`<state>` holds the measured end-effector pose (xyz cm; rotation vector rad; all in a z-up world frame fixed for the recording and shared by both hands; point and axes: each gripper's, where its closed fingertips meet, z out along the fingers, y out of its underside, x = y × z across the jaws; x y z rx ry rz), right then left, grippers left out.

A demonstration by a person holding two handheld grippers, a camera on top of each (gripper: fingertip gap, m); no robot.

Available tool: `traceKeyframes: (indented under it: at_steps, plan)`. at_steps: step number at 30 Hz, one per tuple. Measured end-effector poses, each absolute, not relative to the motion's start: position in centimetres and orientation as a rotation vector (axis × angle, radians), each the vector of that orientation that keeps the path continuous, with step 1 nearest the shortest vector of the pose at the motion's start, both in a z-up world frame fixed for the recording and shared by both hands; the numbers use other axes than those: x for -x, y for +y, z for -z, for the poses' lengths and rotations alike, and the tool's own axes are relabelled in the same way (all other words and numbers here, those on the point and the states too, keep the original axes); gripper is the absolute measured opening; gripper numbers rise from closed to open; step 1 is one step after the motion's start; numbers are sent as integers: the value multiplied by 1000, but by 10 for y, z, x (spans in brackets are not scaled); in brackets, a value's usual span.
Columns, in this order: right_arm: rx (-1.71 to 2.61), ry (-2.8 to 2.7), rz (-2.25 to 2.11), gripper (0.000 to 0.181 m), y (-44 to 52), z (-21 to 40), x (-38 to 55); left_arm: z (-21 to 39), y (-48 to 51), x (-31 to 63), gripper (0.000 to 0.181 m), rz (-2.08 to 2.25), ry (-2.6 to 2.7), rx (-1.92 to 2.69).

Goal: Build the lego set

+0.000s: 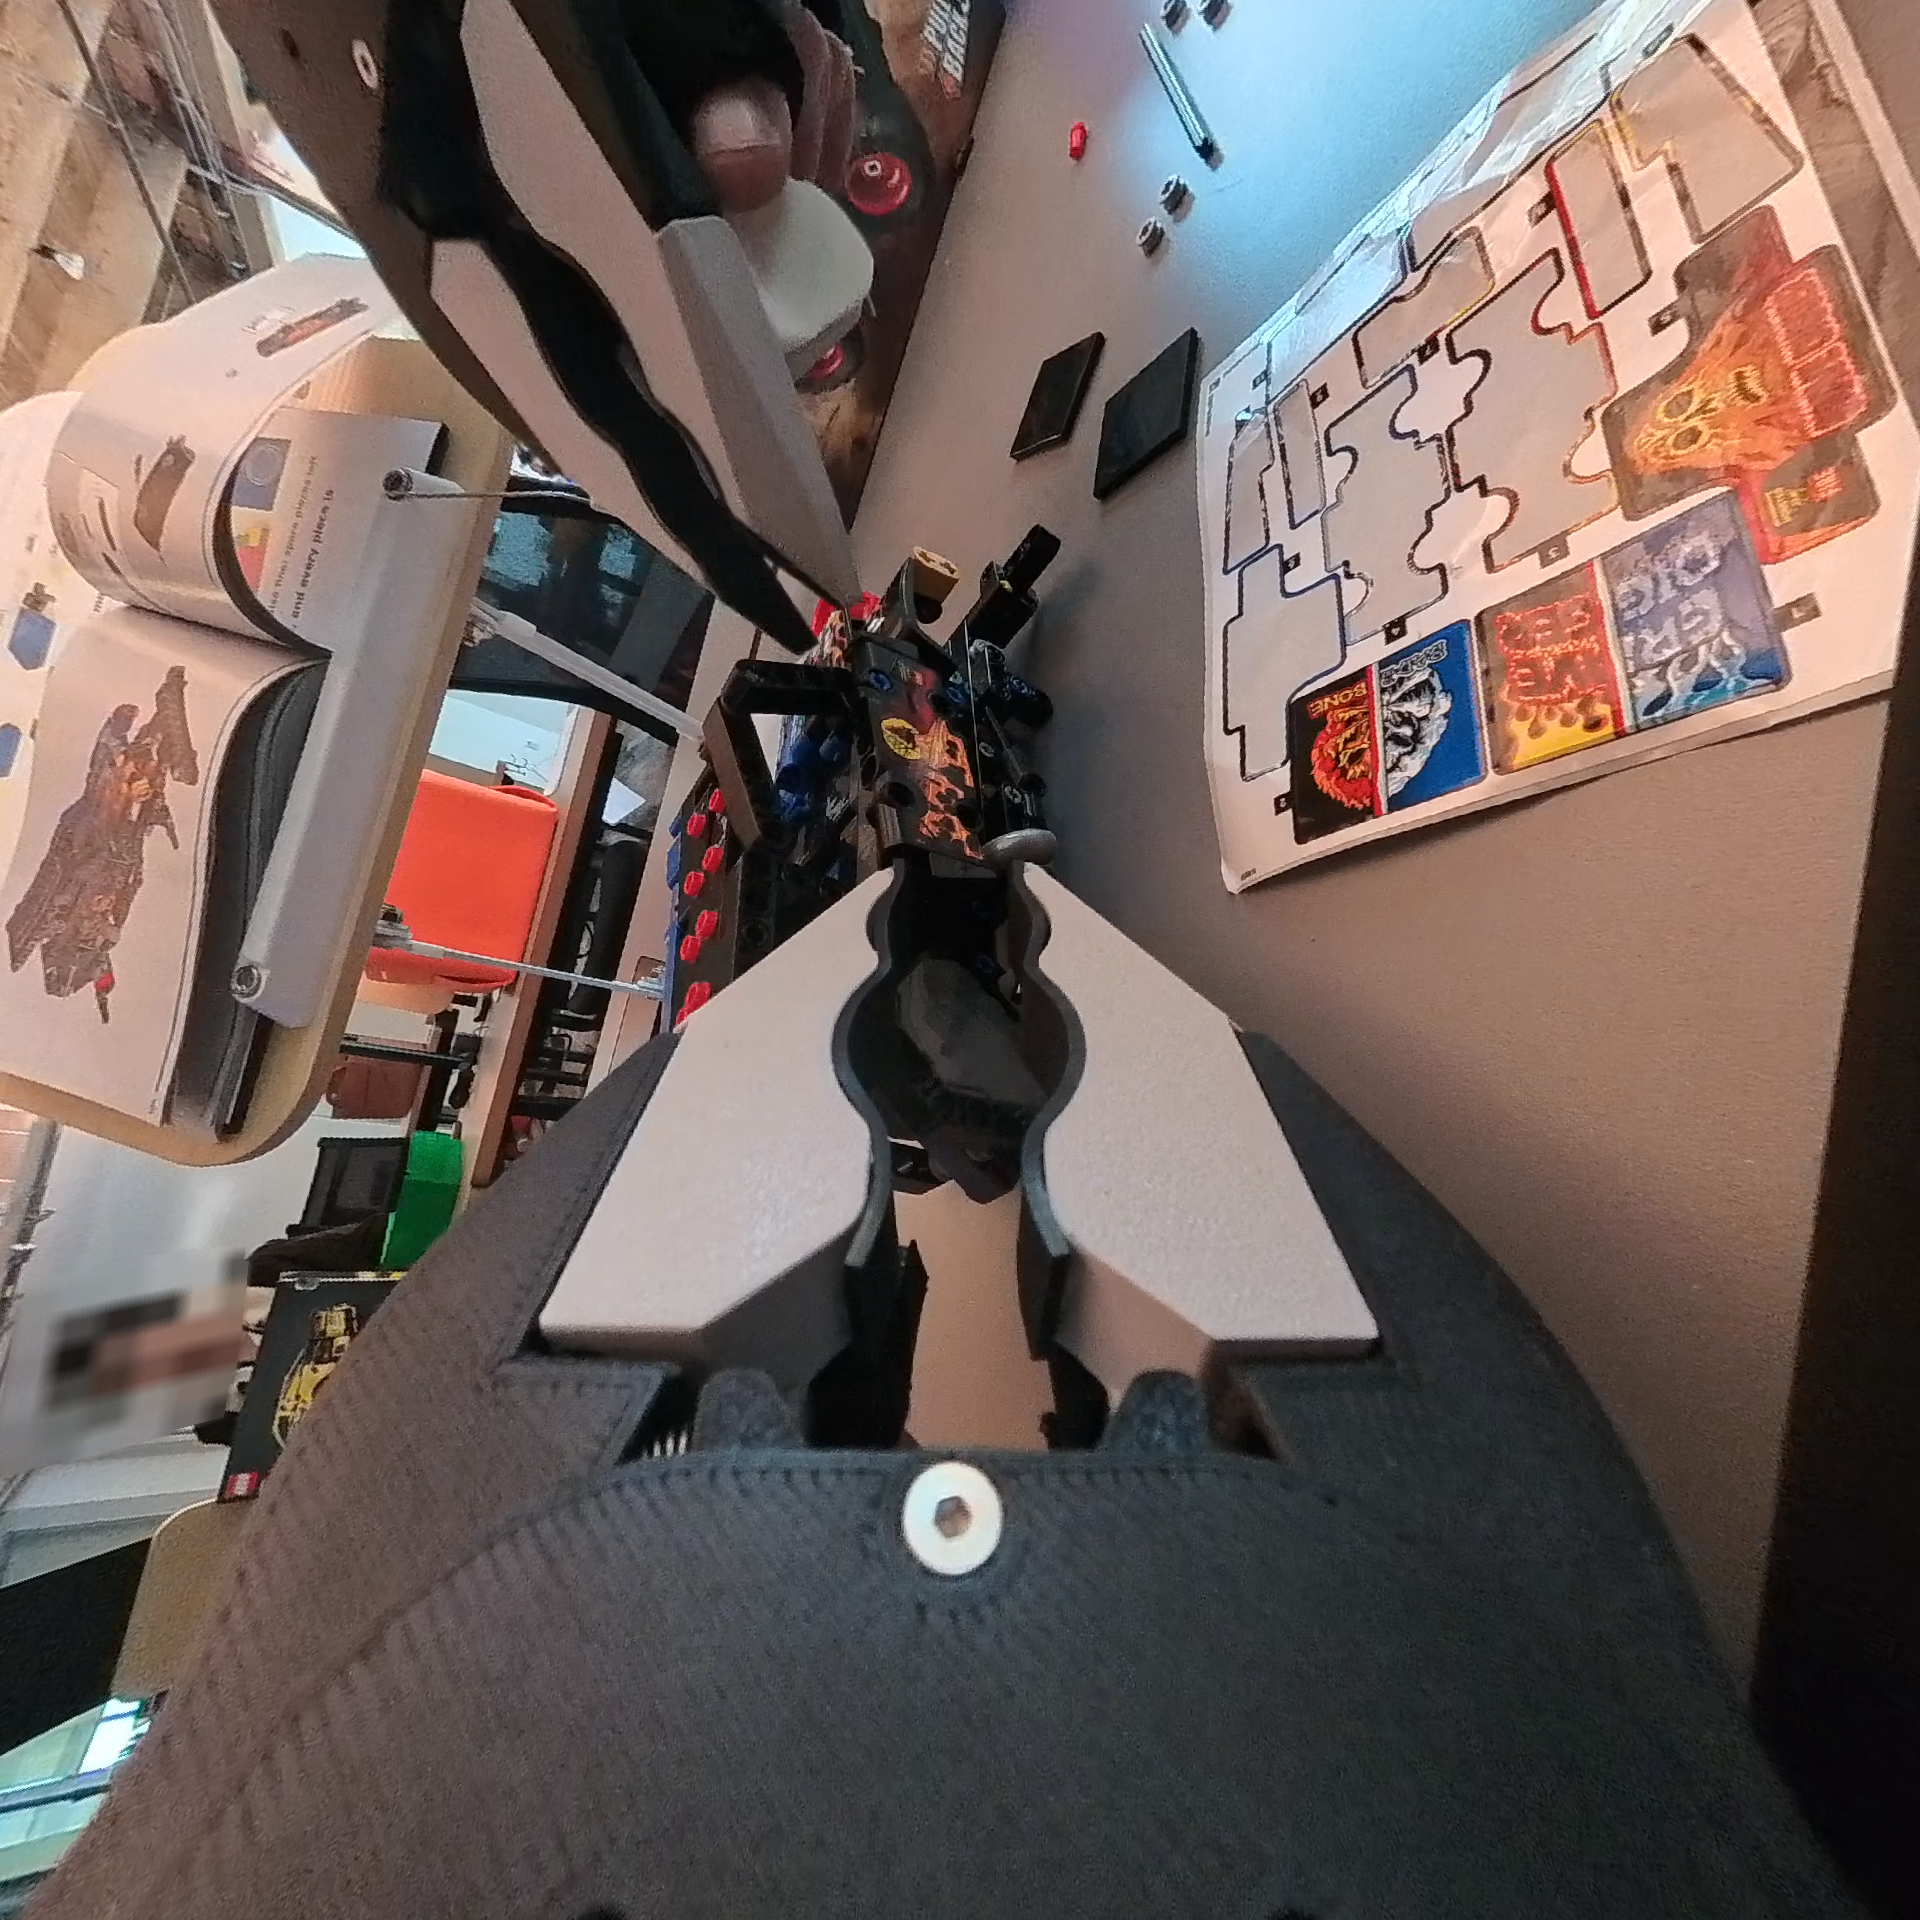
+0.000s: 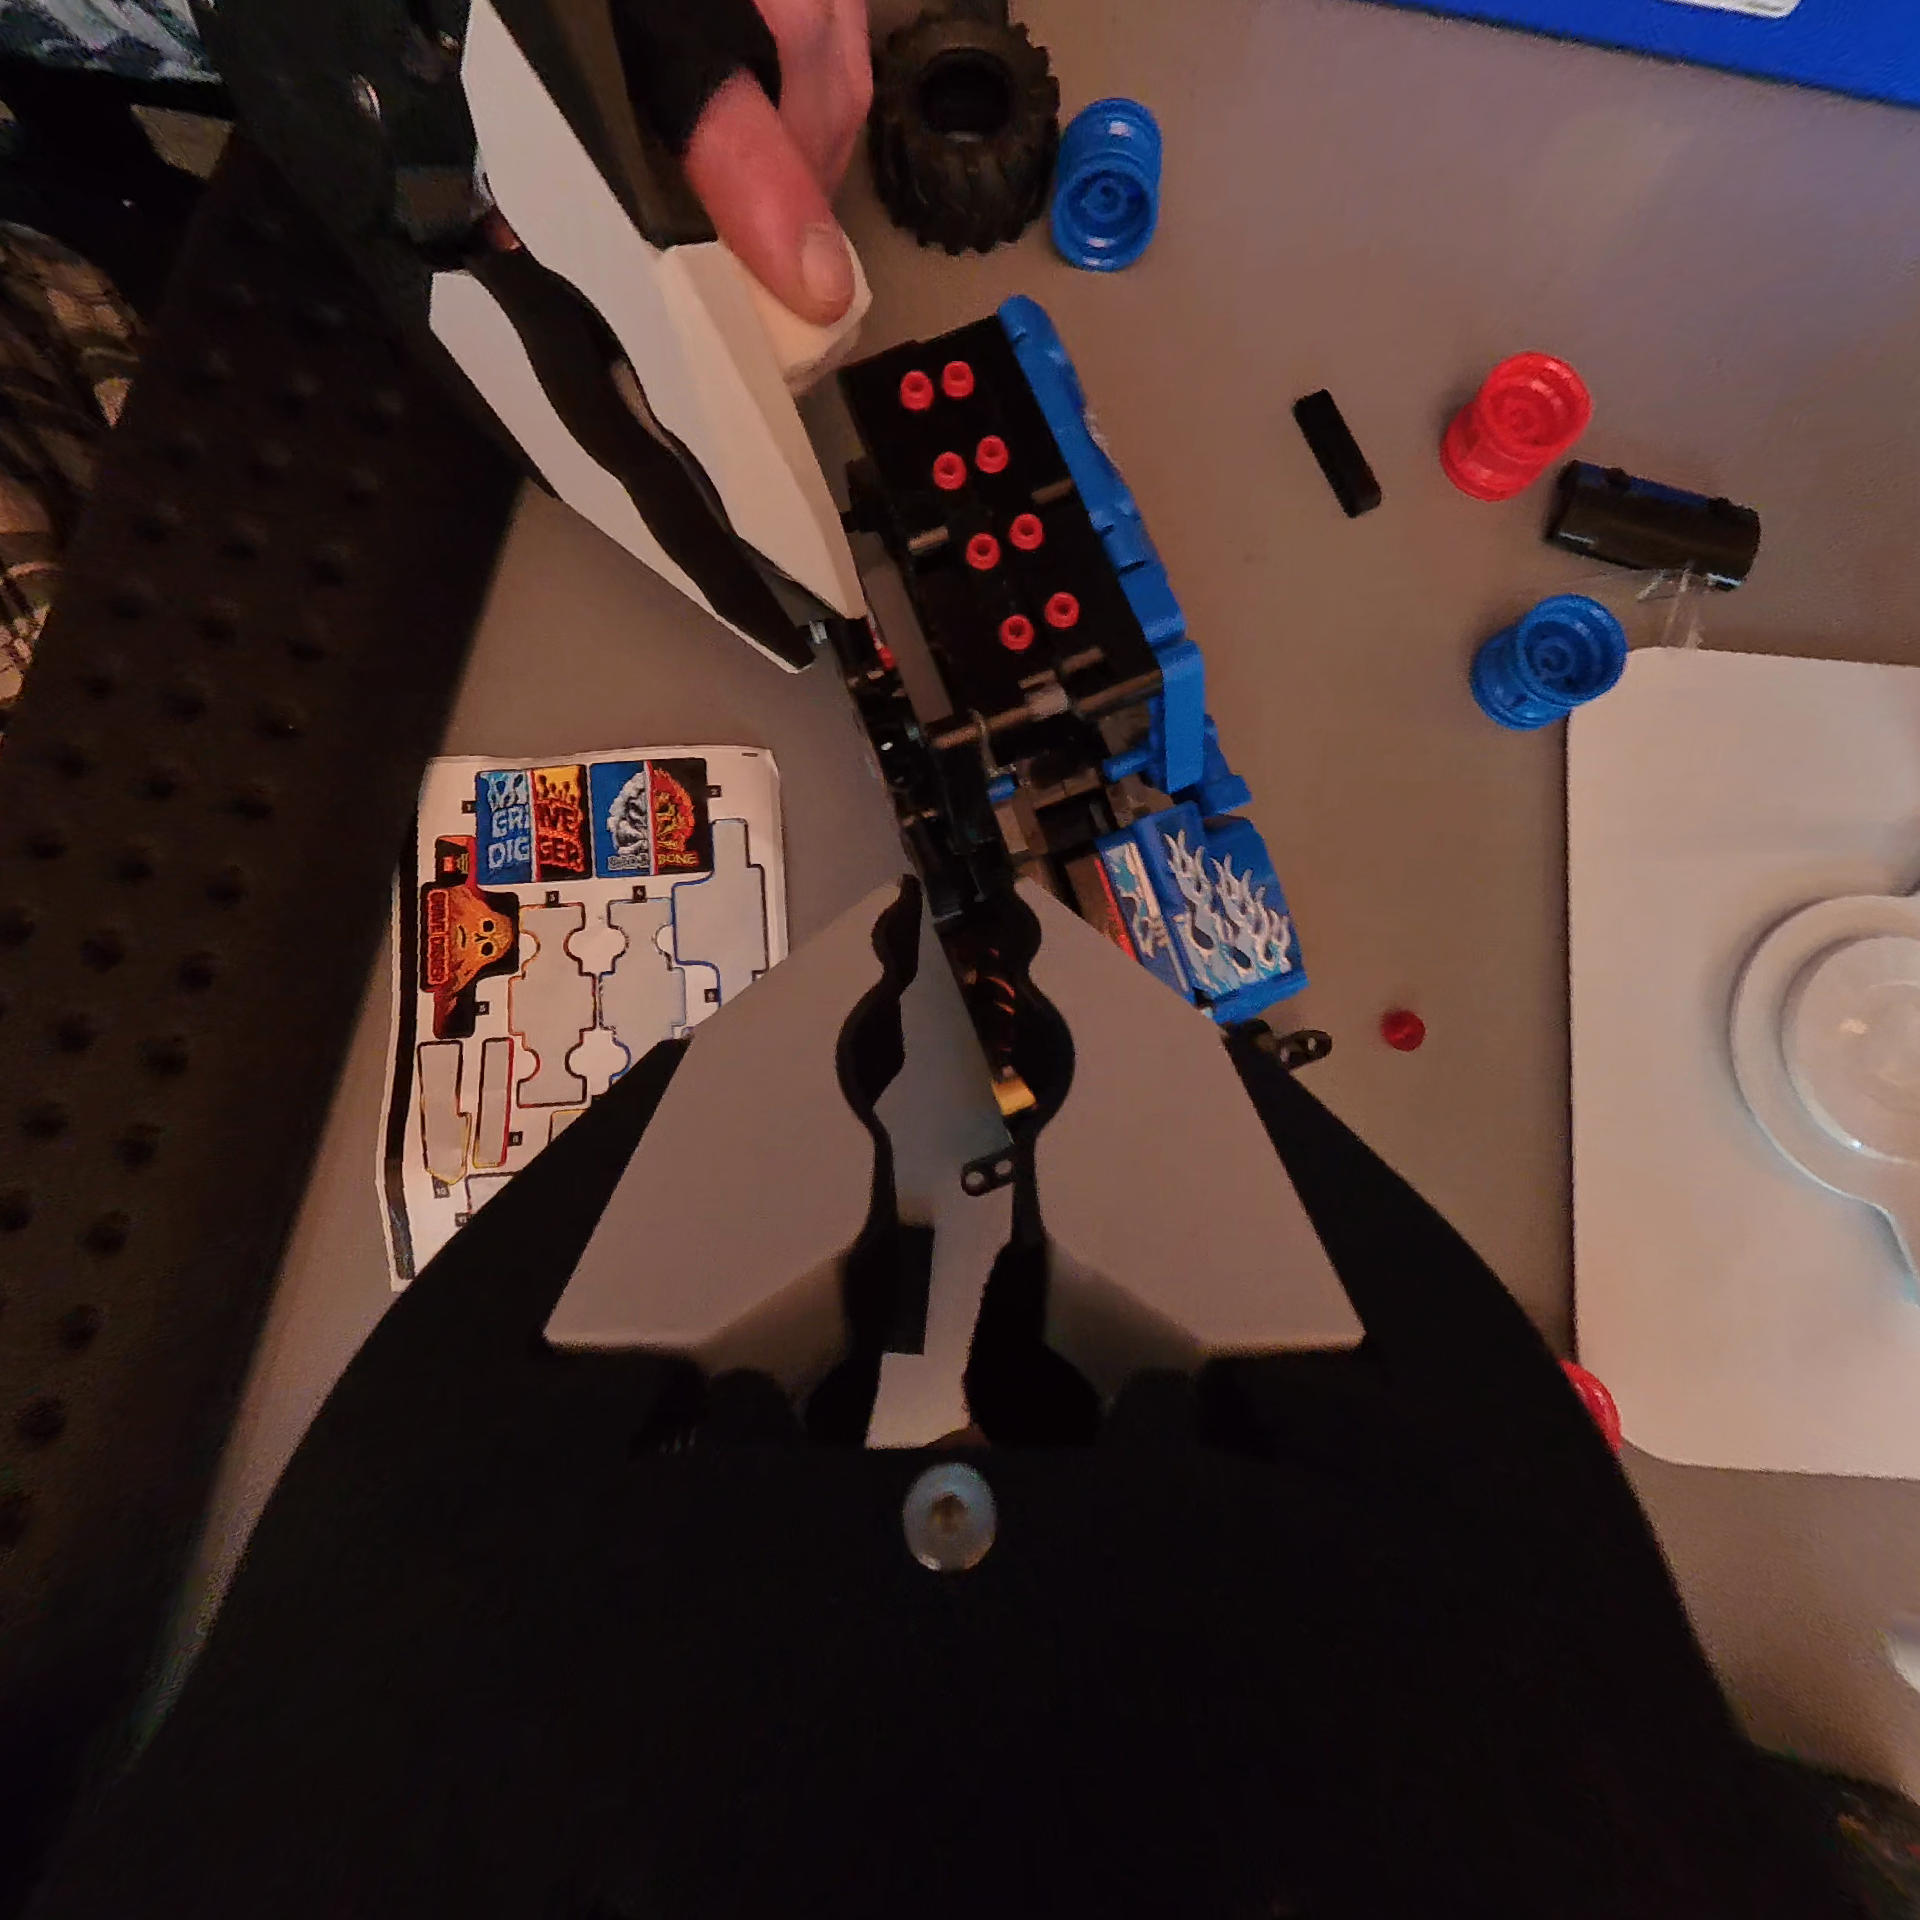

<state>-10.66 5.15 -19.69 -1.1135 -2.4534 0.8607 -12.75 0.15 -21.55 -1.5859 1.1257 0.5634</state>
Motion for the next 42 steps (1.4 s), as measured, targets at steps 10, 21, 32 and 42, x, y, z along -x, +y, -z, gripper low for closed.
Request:
traceKeyframes:
  at_steps: [10,21,32,42]
  plan:
    - [1078,-2493,-831,6,43,211,110,215,0,130,16,-555,1109,1584]
    - [1087,-2485,-881,6,42,211,112,198,-5,140,26,-616,1030,1532]
    - [1080,-2486,-894,5,41,211,113,207,13,179,64,-587,800,1718]
    - [1070,-2495,-908,5,37,211,112,207,15,180,64,-556,760,1727]
